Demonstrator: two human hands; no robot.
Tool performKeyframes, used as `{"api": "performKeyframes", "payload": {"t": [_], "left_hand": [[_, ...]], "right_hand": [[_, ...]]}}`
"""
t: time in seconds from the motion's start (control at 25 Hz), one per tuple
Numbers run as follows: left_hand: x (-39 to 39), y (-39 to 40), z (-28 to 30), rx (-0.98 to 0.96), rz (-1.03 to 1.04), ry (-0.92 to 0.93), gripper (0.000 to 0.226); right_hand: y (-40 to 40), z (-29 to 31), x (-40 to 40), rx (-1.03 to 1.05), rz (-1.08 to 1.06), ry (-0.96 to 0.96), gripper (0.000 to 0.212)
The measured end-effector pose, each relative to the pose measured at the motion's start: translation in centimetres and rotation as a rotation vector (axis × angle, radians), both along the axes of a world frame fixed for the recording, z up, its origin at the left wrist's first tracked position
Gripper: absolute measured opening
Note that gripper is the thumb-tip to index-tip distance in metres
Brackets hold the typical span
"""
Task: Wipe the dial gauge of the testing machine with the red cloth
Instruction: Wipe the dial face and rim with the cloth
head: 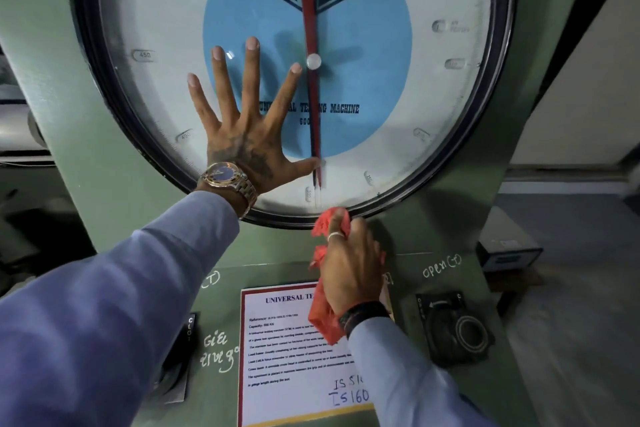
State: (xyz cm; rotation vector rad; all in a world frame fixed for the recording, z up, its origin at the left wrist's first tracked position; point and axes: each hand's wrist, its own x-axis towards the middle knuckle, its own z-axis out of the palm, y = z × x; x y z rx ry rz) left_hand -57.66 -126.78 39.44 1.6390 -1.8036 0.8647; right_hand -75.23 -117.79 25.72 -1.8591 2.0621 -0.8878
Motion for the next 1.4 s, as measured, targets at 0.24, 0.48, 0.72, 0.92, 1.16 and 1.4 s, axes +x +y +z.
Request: {"api": "performKeyframes", "payload": {"t": [0.24, 0.48, 0.72, 0.92, 1.16, 1.4], "left_hand": [[-2.9, -0.7, 1.6, -0.020, -0.059, 0.109, 0.134], [-5.5, -1.9, 5.6, 0.015, -0.126, -0.112, 0.146], [-7.8, -1.4, 7.9, 0.106, -0.103, -0.135, 0.162], [-9.5, -1.3, 8.9, 0.219, -0.055, -0.089, 0.171], [-10.1, -1.9, 9.3, 0.139, -0.052, -0.067, 0.141], [-11.1, -4.5, 11.8, 0.029, -0.105, -0.035, 0.159]], "right_hand": [[-1.7, 2.4, -2.4, -0.145, -0.297, -0.263, 0.051], [-5.4, 3.5, -6.2, -0.217, -0.415, -0.432, 0.034], [-4.9, 5.2, -7.0, -0.214, -0.380, -0.481, 0.035], [-6.2, 8.3, -9.3, -0.160, -0.434, -0.521, 0.042], [-9.6, 12.7, -12.4, -0.268, -0.472, -0.464, 0.037], [-8.5, 14.0, -12.5, -0.303, -0.431, -0.452, 0.033]]}}
